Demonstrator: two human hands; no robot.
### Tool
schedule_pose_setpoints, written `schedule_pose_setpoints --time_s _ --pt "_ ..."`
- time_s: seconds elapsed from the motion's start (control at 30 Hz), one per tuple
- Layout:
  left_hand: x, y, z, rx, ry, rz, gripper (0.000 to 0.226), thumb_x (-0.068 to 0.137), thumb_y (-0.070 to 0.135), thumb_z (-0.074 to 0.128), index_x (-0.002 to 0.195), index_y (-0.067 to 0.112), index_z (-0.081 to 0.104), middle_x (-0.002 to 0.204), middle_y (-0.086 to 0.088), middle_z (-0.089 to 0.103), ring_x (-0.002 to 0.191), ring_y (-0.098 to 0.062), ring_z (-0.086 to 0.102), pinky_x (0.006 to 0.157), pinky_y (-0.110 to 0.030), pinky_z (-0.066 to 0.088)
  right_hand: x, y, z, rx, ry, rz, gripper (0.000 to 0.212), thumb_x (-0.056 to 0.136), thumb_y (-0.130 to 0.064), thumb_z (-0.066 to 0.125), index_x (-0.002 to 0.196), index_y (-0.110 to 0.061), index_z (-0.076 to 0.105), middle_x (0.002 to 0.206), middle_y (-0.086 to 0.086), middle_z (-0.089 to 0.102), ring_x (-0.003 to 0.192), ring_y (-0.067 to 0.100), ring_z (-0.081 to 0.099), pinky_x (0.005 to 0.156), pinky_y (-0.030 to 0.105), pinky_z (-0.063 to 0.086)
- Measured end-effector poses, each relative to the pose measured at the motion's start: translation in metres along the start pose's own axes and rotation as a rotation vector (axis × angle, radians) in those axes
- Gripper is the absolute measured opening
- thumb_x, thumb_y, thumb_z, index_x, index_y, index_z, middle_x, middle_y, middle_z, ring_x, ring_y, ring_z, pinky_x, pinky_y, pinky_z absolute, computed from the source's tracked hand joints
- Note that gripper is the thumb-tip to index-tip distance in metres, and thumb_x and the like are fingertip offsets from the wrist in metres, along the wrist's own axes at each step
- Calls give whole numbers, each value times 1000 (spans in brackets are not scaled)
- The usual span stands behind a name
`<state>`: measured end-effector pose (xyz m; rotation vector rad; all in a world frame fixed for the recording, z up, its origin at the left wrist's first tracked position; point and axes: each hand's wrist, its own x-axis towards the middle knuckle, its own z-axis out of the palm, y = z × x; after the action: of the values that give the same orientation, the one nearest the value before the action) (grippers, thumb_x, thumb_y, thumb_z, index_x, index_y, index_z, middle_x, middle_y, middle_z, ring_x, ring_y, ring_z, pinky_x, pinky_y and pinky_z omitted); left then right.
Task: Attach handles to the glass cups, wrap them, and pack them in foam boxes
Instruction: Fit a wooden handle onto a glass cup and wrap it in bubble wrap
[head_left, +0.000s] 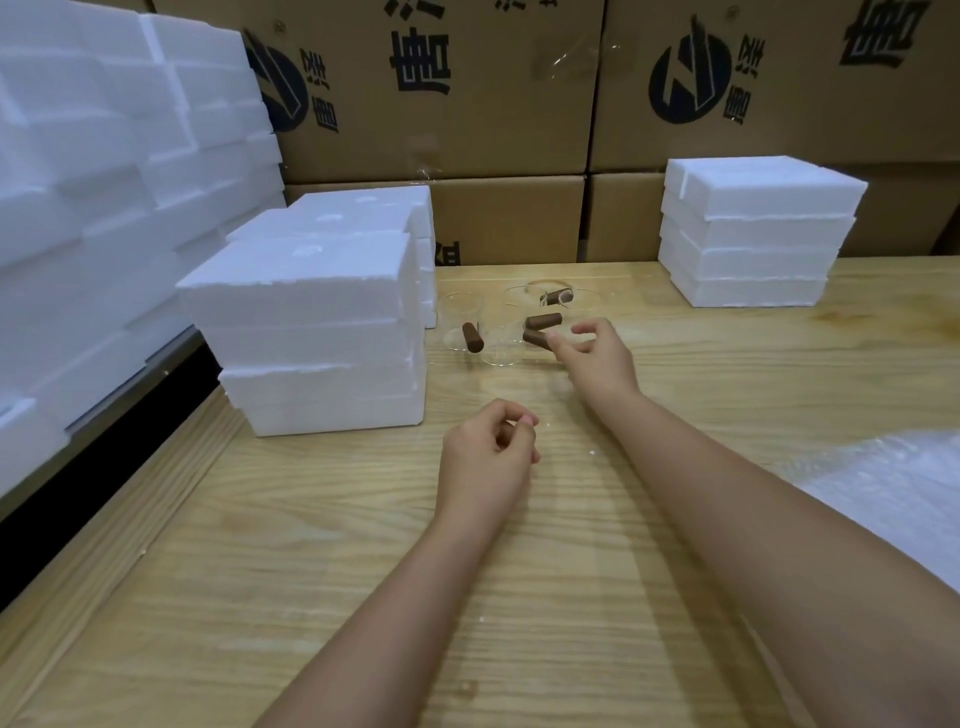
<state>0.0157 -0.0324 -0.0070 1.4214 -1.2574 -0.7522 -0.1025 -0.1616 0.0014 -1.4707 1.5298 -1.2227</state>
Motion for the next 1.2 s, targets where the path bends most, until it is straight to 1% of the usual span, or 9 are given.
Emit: schedule_pose_setpoints --time_s 0.13,0.3,0.4,0.57,0.7,0.83,0.97,1.1,1.2 --pt "0 0 -1 21 -14 -1 25 91 12 55 74 28 63 53 11 62 48 -14 53 54 -34 49 6 -3 11 -13 9 -3 29 89 -34 62 110 -16 56 87 1 62 80 15 57 57 20 37" --pt "2 -2 -1 -11 -18 -13 23 91 12 55 75 26 64 53 11 62 49 -13 53 55 -33 49 6 -1 10 -4 25 -26 6 90 -24 60 89 -22 66 91 4 69 87 17 62 73 27 46" --pt "3 -2 -1 -19 -16 -9 24 91 11 55 74 27 63 53 12 61 48 -12 52 58 -33 50 0 -2 5 59 54 13 14 90 -24 62 77 -30 63 77 -3 67 77 11 61 60 19 40" --pt "3 -2 -1 -25 -5 -2 24 91 12 56 74 27 63 54 10 62 50 -11 53 62 -37 53 -23 5 -12 140 79 46 5 90 -25 62 87 -24 66 70 -5 66 68 7 59 60 22 41" --pt "2 -1 -2 -64 53 32 19 88 11 63 89 30 62 76 8 62 64 -6 57 69 -32 51 -54 10 -35 187 107 56 9 91 -25 62 82 -27 65 67 -7 65 66 1 56 59 20 38" --pt "0 0 -2 25 -11 57 77 78 27 79 141 27 35 126 8 49 110 -10 51 94 -27 43 -86 18 -59 275 102 38 6 91 -20 62 92 -19 68 67 -3 65 58 -3 57 63 20 39" --pt "-1 -2 0 123 -159 31 113 70 41 83 153 27 8 146 6 42 132 -11 41 111 -36 33 -107 19 -61 312 26 -36 8 90 -13 62 95 -11 69 73 0 66 60 -5 59 62 12 42" --pt "0 -6 -4 16 -183 16 80 67 35 86 134 29 44 122 13 59 112 -7 59 96 -25 47 -115 16 -59 322 -22 -66 9 91 -12 61 94 -10 69 67 -1 62 57 -6 55 58 7 40" --pt "-1 -5 -7 -41 -169 70 65 64 32 89 118 33 52 113 17 62 96 7 61 74 -6 45 -119 16 -60 328 -20 -97 9 91 -12 61 91 -15 69 64 -3 61 55 -6 54 56 7 40"
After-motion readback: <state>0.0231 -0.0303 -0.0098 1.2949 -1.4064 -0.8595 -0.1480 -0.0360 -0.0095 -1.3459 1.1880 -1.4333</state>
